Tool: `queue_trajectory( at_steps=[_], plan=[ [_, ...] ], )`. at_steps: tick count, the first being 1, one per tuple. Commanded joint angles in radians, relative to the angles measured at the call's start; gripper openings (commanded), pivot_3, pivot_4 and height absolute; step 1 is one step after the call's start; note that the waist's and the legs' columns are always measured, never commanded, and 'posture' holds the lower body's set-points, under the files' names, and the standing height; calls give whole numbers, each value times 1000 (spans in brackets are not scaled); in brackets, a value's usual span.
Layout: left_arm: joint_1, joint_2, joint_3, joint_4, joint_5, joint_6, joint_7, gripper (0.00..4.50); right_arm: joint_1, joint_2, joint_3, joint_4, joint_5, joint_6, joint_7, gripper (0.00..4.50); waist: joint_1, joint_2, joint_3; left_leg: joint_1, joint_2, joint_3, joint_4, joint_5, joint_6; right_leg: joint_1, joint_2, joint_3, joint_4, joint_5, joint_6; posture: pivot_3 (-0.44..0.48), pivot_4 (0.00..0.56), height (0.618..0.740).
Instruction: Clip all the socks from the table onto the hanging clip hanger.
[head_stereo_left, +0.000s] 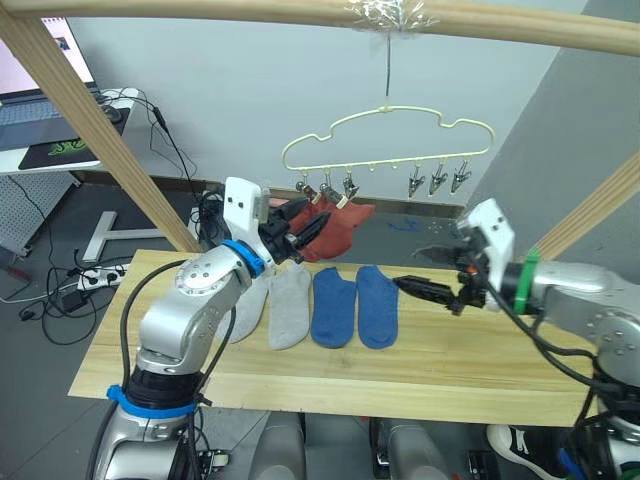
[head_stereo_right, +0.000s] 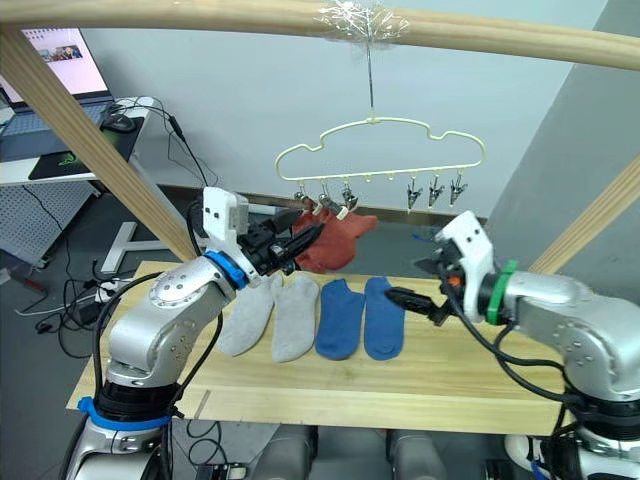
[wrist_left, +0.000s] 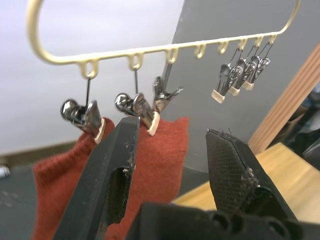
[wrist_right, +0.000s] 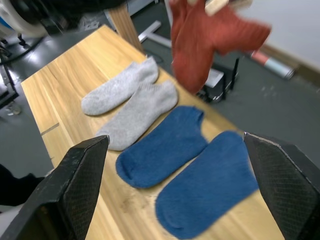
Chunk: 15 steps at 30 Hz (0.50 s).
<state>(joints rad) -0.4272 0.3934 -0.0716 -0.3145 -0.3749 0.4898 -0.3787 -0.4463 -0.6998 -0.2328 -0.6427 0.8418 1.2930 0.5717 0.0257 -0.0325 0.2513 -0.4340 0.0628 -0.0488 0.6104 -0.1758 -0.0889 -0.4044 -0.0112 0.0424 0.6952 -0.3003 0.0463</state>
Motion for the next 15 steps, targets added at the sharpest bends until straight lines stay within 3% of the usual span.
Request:
queue_trajectory(
  at_steps=[1, 8, 15],
  plan=[
    [4, -45, -28, 1, 67, -64, 36, 2391, -23, -50, -80, -56, 62, -30, 27, 4476, 0, 0, 0, 0, 0, 0, 0, 0, 0, 0, 0, 0, 0, 0, 0, 110, 175, 740],
    [-4, -142, -78, 76, 148, -137, 53, 2391, -37, -114, -129, -59, 141, -29, 4, 4476, -1, 0, 0, 0, 0, 0, 1, 0, 0, 0, 0, 0, 0, 0, 0, 69, 182, 740],
    [-14, -183, -75, 113, 173, -164, 49, 2391, -13, -130, -141, -71, 197, -31, -52, 4476, -3, 0, 0, 0, 0, 0, 1, 0, 0, 0, 0, 0, 1, 0, 0, 52, 185, 740]
  ],
)
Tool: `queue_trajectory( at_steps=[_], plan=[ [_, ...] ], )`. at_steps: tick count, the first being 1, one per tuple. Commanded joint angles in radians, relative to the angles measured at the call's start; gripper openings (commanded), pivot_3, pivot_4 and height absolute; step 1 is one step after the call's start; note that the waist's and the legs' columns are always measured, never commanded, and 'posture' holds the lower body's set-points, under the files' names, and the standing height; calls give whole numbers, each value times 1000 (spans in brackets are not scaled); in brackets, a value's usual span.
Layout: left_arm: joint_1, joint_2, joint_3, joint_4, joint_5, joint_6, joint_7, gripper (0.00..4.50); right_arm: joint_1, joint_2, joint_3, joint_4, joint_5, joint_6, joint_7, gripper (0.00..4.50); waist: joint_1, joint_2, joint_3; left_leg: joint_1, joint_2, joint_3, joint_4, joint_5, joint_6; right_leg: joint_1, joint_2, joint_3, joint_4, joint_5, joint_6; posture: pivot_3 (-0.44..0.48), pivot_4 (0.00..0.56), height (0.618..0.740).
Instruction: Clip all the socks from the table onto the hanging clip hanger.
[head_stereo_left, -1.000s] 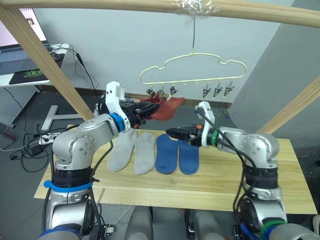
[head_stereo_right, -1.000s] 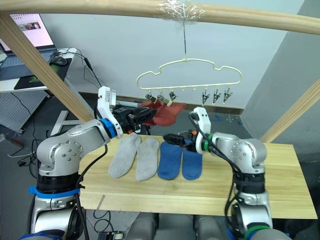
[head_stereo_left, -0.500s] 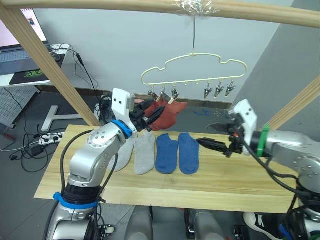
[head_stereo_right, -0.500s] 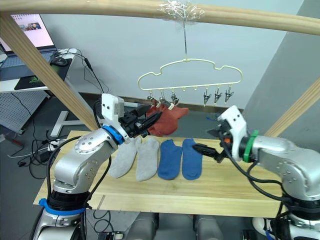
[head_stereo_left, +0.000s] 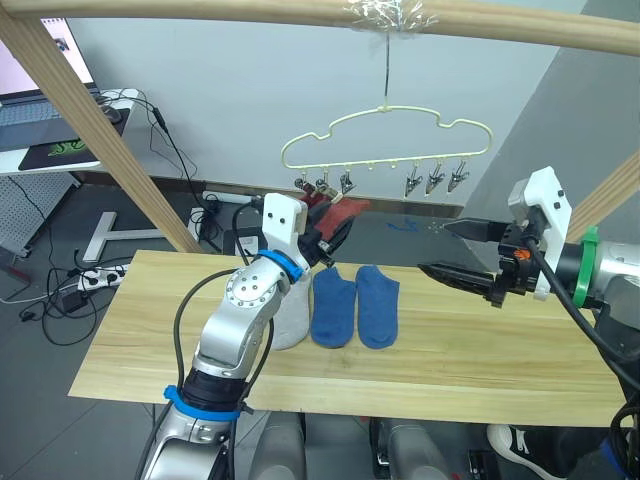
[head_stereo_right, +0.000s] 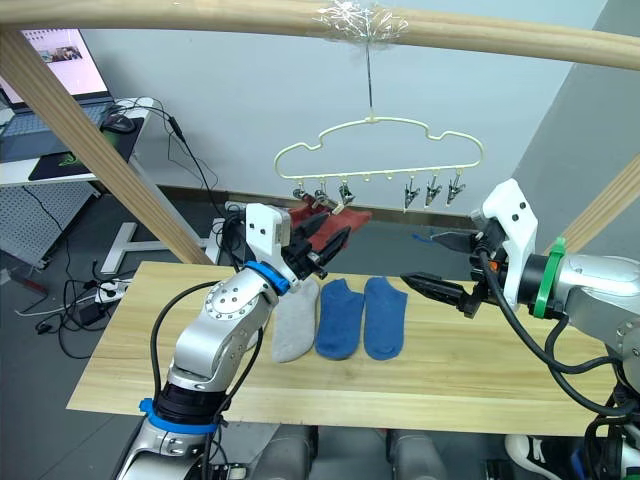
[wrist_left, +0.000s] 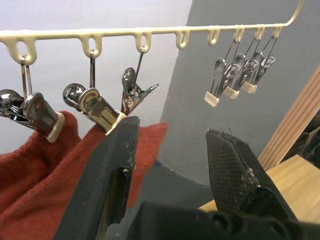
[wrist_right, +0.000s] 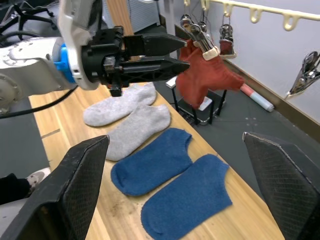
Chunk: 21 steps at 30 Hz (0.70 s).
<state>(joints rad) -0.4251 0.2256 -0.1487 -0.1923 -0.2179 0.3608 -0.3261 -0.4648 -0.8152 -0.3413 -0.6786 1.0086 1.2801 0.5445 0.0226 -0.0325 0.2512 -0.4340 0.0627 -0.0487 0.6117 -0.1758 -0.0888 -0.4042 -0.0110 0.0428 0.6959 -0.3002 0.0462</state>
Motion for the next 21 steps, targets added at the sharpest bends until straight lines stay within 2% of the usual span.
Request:
queue_trajectory(
  at_steps=[1, 15, 21],
  plan=[
    [-21, -21, 5, -3, 23, -41, 5, 2391, 12, -16, -34, -37, 37, -19, -32, 4476, 0, 0, 0, 0, 0, 0, 0, 0, 0, 0, 0, 0, 0, 0, 0, 52, 185, 740],
    [-52, -84, 19, 40, 61, -47, 48, 2391, 40, -48, -31, -42, 129, -48, -114, 4476, -1, 0, 0, 0, 0, 0, 1, 0, 0, 0, 0, 0, 1, 0, 0, 35, 193, 740],
    [-97, -111, -1, 197, 122, -103, 65, 2391, 42, -66, -36, -44, 174, -58, -154, 4476, -4, 0, 0, 0, 0, 0, 2, 0, 0, 1, 0, 0, 1, 0, 0, 16, 195, 740]
  ],
)
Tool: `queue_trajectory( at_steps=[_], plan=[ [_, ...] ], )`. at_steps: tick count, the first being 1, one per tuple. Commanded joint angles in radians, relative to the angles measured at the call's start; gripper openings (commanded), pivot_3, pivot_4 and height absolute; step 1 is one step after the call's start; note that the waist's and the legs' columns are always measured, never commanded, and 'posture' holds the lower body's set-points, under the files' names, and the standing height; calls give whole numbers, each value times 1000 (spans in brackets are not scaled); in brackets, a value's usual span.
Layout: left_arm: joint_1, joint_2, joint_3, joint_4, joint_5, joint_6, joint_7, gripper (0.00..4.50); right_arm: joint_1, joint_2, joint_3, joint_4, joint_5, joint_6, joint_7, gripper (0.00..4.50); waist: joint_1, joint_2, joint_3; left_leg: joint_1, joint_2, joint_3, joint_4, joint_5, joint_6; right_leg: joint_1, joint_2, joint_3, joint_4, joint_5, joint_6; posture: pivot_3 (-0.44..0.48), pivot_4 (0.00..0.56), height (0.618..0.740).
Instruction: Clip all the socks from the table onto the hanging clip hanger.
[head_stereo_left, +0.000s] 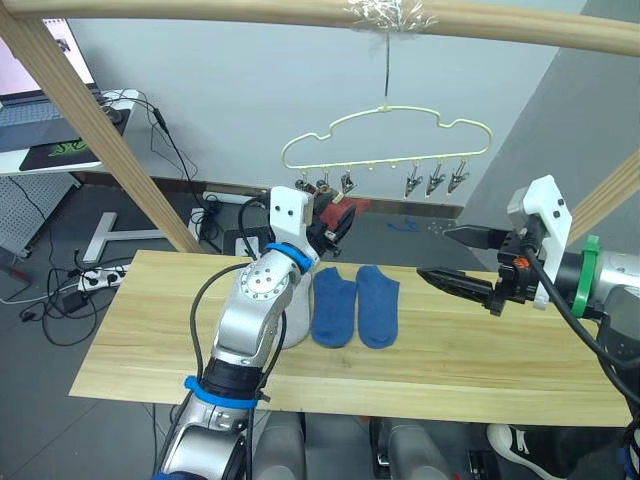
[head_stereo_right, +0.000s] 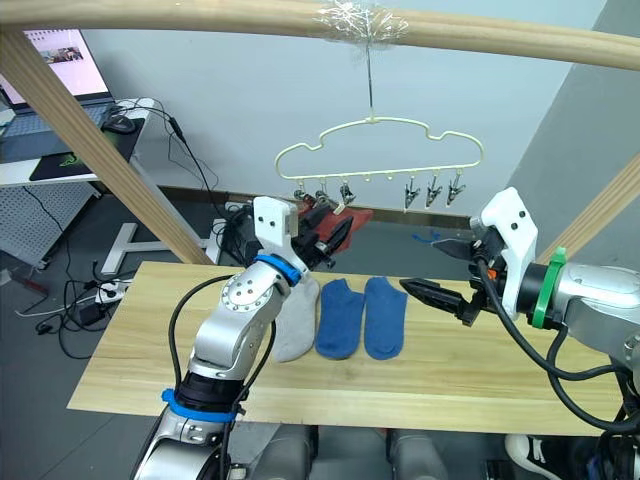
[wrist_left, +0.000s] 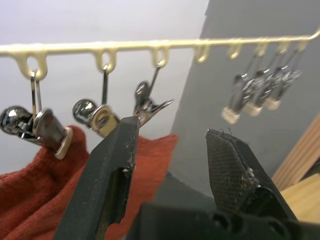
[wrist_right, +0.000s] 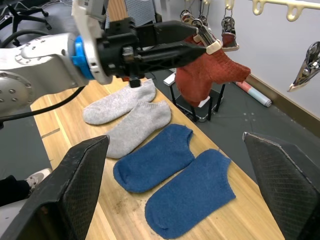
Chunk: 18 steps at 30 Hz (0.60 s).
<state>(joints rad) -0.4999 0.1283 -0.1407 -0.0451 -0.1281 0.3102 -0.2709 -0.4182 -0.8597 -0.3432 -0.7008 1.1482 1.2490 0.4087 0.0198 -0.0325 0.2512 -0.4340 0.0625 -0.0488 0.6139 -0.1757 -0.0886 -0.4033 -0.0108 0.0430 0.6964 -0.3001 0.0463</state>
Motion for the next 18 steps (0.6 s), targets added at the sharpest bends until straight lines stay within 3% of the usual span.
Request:
queue_trajectory(
  at_steps=[1, 8, 18],
  plan=[
    [-40, -26, -3, 93, 39, -69, 22, 2391, -4, -26, -36, -22, 42, -29, -25, 4476, -1, 0, 0, 0, 0, 0, 0, 0, 0, 0, 0, 0, 0, 0, 0, 9, 196, 740],
    [-162, -75, 38, 335, 61, -180, 57, 2391, 14, -60, -51, -29, 111, -43, -83, 4476, -10, 0, 0, -1, 0, 0, 0, 0, 0, 0, 0, 0, 0, 0, 0, -22, 194, 740],
    [-194, -98, 56, 415, 78, -232, 70, 2391, 49, -108, -51, -29, 187, -90, -152, 4476, -28, 0, 0, 0, 0, 0, 0, 0, 0, 0, 0, 0, 0, 0, 0, -37, 194, 740]
  ],
)
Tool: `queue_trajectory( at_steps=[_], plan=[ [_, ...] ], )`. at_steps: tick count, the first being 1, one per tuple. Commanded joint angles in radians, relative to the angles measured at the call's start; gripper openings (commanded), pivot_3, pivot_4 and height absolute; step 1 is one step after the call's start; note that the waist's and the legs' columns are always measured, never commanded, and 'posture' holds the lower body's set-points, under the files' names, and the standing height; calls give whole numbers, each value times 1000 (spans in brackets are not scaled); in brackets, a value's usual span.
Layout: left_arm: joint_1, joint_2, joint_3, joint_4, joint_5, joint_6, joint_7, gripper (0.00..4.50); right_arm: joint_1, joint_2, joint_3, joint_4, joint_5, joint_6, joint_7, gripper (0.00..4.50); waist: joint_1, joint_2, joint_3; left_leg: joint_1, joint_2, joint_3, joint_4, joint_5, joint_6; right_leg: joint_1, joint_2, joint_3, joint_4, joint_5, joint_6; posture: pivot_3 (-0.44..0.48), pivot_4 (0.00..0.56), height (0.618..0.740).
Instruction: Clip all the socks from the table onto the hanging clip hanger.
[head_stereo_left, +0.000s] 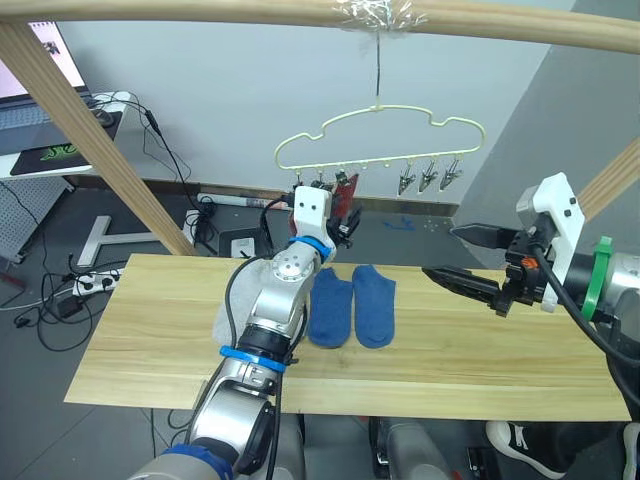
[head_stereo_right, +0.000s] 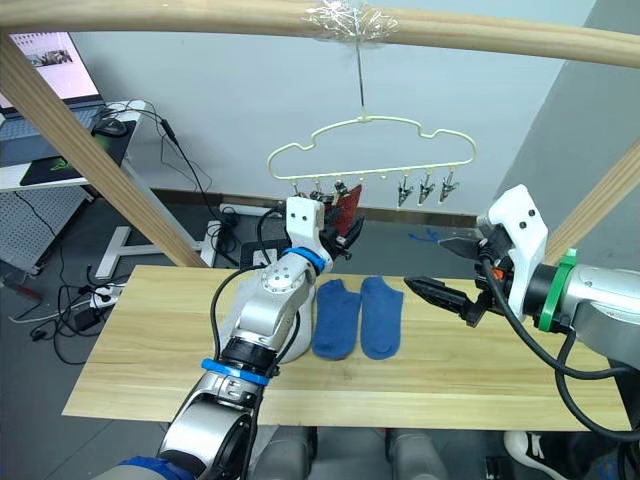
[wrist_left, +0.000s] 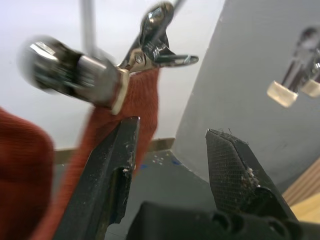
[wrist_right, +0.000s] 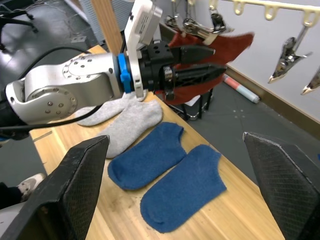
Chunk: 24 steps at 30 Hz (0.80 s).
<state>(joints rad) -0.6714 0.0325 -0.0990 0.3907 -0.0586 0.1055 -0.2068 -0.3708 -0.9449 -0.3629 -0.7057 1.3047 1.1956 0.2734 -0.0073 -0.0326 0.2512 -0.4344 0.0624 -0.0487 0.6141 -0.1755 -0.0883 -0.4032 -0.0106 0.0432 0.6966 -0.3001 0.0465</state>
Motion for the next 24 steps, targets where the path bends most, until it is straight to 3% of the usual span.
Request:
queue_trajectory(
  at_steps=[1, 24],
  plan=[
    [-19, -1, 13, -29, 7, -26, 0, 2391, 7, -28, -32, -23, 37, -42, -22, 4476, -2, 0, 0, 0, 0, 0, 0, 0, 0, 0, 0, 0, 0, 0, 0, -36, 196, 740],
    [-34, -10, 55, -31, 45, -38, 94, 2391, 81, -91, -19, -20, 108, -128, -87, 4476, -14, 0, 0, 0, 0, 0, 0, 0, 0, 0, 0, 0, 0, 0, 0, -44, 200, 740]
  ],
)
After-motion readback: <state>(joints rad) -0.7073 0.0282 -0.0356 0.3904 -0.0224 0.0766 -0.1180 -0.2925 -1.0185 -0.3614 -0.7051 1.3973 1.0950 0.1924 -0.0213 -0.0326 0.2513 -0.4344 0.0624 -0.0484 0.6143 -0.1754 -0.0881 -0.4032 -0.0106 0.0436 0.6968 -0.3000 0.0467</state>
